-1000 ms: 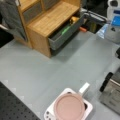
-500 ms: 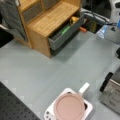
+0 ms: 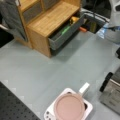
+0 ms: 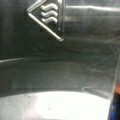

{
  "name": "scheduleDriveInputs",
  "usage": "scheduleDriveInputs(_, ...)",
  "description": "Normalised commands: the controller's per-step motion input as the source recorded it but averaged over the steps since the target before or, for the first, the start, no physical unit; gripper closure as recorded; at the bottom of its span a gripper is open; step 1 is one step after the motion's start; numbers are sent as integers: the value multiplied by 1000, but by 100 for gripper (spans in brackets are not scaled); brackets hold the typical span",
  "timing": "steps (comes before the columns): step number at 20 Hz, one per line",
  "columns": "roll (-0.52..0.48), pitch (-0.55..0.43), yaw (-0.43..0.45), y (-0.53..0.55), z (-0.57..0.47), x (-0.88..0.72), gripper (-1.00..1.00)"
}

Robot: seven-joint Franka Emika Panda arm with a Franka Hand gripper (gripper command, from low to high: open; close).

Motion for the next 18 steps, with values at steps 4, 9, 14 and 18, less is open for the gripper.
scheduleDriveInputs(4,157,-203,-31,99,-335,-147,-100)
scheduleDriveInputs(9,175,-204,-47,178,-312,-185,-100)
scheduleDriveInputs(14,151,-183,-57,157,-256,-208,-100)
scheduleDriveInputs(18,172,-191,-60,42,-305,-213,-100)
